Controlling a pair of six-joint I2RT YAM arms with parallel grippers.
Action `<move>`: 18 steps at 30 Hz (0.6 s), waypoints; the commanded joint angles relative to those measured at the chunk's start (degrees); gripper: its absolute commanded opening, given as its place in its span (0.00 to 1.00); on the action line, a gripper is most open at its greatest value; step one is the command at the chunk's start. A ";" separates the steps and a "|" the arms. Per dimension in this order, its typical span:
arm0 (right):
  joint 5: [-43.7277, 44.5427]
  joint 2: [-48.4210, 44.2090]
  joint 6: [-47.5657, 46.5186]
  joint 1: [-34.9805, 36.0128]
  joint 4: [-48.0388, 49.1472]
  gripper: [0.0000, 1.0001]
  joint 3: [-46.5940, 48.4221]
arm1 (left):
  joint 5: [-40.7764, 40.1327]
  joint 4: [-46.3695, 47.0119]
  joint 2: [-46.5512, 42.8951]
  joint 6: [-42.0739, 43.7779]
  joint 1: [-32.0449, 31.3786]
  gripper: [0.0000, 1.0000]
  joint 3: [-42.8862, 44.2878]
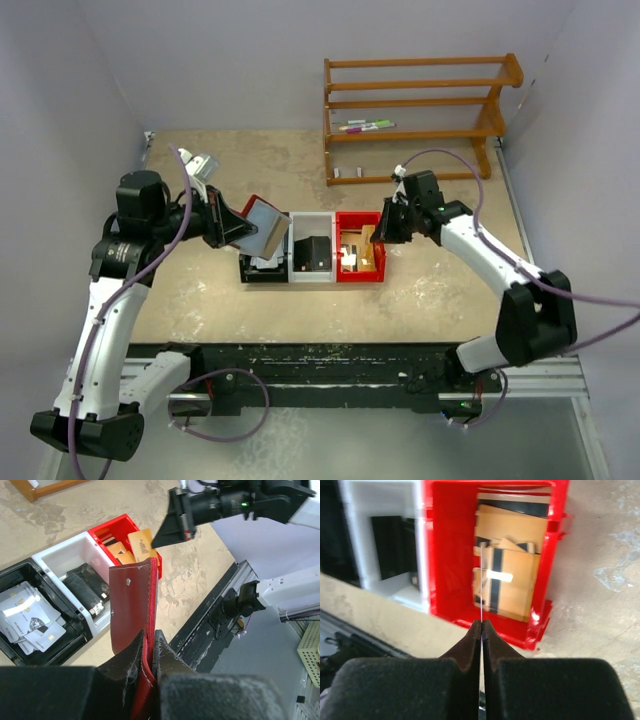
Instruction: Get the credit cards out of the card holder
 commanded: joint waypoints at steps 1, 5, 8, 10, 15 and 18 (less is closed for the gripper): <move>2.92 5.83 -2.76 0.52 1.95 0.00 2.25 | 4.20 0.65 -1.16 0.93 0.17 0.00 3.42; 2.62 9.46 -3.13 1.82 3.77 0.00 2.82 | 4.41 0.67 -1.80 0.78 0.17 0.00 3.31; 1.30 10.93 -3.17 2.78 5.51 0.00 2.82 | 4.86 1.14 -1.90 0.32 0.17 0.00 3.38; -0.06 11.45 -3.04 3.11 6.69 0.00 2.38 | 5.11 1.20 -1.75 0.14 0.17 0.00 3.38; 2.13 12.84 -4.03 3.25 5.09 0.00 2.57 | 5.31 1.04 -1.85 0.39 0.17 0.00 3.18; 7.12 11.77 -4.48 3.54 2.23 0.17 3.20 | 5.46 1.13 -1.82 0.48 0.17 0.00 3.05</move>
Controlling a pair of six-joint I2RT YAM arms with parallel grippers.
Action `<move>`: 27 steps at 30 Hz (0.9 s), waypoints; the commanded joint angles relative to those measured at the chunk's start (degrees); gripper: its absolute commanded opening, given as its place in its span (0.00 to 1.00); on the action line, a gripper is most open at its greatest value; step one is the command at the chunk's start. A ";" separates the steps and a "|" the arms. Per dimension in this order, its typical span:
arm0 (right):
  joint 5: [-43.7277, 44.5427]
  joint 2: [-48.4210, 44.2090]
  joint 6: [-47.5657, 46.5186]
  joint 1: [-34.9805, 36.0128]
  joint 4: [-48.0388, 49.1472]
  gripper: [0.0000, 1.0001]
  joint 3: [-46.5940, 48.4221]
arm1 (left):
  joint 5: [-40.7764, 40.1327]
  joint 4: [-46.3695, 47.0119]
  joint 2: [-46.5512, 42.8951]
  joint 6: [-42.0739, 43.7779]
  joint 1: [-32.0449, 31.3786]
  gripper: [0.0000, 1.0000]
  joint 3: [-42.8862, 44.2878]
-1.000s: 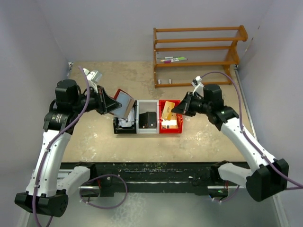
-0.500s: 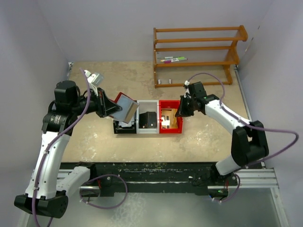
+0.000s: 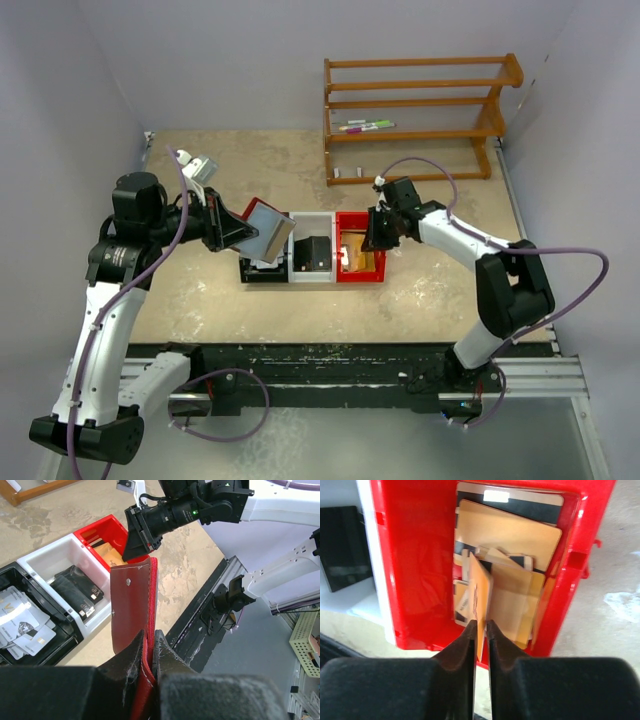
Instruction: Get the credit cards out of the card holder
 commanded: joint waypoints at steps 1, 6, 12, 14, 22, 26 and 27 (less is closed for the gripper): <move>6.91 -1.96 -1.96 0.69 -3.30 0.26 3.17 | 2.05 1.98 -0.77 0.36 0.17 0.00 2.26; 10.18 -7.74 -1.48 2.56 -6.31 0.50 5.84 | 3.02 3.21 -0.26 -1.27 0.17 0.00 1.81; 0.36 -18.14 -3.01 3.28 -2.66 0.63 12.45 | 5.04 3.82 -0.21 -1.78 0.10 0.00 1.18; -6.78 -20.77 -4.19 3.89 2.12 0.72 13.67 | 6.85 3.75 -0.23 -1.34 0.09 0.00 0.90; -23.61 -18.93 -9.99 15.57 10.93 0.85 23.30 | 20.79 4.94 0.28 -0.53 0.08 0.00 -0.27; -27.14 -16.06 -12.73 19.96 11.34 0.86 26.20 | 25.83 4.54 0.49 -0.22 0.08 0.00 -0.48; -27.68 -15.47 -13.24 20.90 11.22 0.86 26.60 | 26.62 4.18 0.42 0.04 0.08 0.00 -0.44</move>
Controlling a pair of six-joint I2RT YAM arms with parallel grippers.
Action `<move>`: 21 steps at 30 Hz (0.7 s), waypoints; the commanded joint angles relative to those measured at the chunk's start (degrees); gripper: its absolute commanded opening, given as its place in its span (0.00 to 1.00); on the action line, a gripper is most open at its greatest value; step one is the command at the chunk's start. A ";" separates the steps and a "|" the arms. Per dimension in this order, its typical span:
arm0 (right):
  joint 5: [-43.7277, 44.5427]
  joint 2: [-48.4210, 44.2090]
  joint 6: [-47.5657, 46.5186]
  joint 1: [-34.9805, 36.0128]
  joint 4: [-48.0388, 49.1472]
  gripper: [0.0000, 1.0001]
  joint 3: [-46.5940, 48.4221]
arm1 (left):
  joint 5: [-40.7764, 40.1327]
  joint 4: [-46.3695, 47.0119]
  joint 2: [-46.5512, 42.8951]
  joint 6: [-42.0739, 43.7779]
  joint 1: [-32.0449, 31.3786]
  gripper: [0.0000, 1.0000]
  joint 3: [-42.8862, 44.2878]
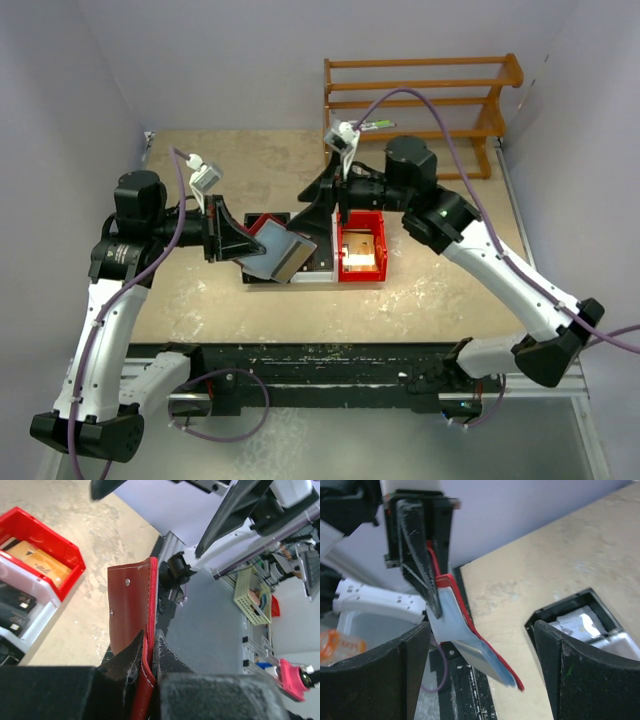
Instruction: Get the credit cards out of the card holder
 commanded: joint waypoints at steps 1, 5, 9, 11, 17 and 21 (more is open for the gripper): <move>-7.26 3.07 -4.43 3.38 2.07 0.86 3.26 | 9.30 2.29 -0.24 1.22 0.08 0.00 0.12; -11.01 5.27 -5.00 6.09 2.24 0.85 3.87 | 11.06 1.63 -0.80 1.82 0.08 0.00 0.22; -14.91 6.95 -3.98 8.12 2.64 0.79 4.28 | 11.42 -0.61 -0.75 3.88 0.08 0.00 0.60; -16.25 7.69 -2.95 8.57 2.65 0.66 4.45 | 11.55 -1.35 -0.53 4.54 0.15 0.00 0.81; -18.23 6.00 2.80 8.62 7.28 0.00 1.77 | 11.54 -2.80 -0.55 6.65 0.08 0.00 2.41; -17.57 4.11 3.53 8.38 8.17 0.00 0.51 | 11.20 -5.70 -0.51 10.21 0.08 0.21 4.69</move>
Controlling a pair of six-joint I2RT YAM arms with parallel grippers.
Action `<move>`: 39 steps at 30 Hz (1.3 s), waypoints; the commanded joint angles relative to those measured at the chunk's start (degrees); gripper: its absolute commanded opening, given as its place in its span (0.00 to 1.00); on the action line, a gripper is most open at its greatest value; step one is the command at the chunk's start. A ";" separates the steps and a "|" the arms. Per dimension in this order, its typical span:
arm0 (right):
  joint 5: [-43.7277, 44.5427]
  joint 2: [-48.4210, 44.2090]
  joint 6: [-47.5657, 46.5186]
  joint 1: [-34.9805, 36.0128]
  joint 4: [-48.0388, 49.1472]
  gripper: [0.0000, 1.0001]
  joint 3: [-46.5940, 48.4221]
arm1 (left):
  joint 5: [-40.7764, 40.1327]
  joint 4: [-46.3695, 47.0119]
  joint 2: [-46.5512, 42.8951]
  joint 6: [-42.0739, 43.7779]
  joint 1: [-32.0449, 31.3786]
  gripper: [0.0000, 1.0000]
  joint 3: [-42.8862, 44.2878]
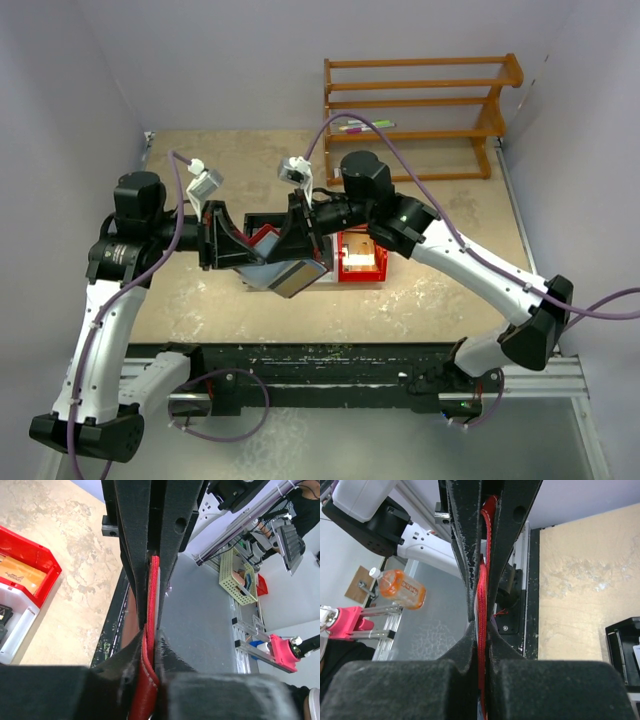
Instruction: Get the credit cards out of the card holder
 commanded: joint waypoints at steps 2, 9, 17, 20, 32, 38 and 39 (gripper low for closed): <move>-1.24 -4.75 2.47 -0.53 5.02 0.00 -0.25 | 2.02 -3.15 -0.70 6.36 0.02 0.51 4.83; 8.92 -12.74 14.17 -3.27 21.38 0.00 -9.70 | 1.13 1.26 -3.13 2.54 0.02 0.98 4.45; 30.69 -15.74 35.84 -0.71 55.31 0.00 -24.49 | -7.60 32.49 -12.42 -26.57 0.02 0.90 -10.69; 36.79 -14.88 38.13 2.41 61.06 0.00 -27.07 | -8.90 35.02 -13.16 -29.98 0.02 0.87 -12.55; 42.58 -10.41 42.52 7.04 71.43 0.00 -29.71 | -19.23 23.68 -14.86 -17.06 0.02 0.69 -11.10; 41.16 -11.29 41.63 7.00 66.68 0.00 -28.17 | -28.20 15.96 -17.28 -6.00 0.02 0.78 -9.02; 40.84 -11.36 41.53 7.02 66.05 0.00 -28.15 | -29.78 15.06 -17.61 -4.76 0.02 0.81 -8.57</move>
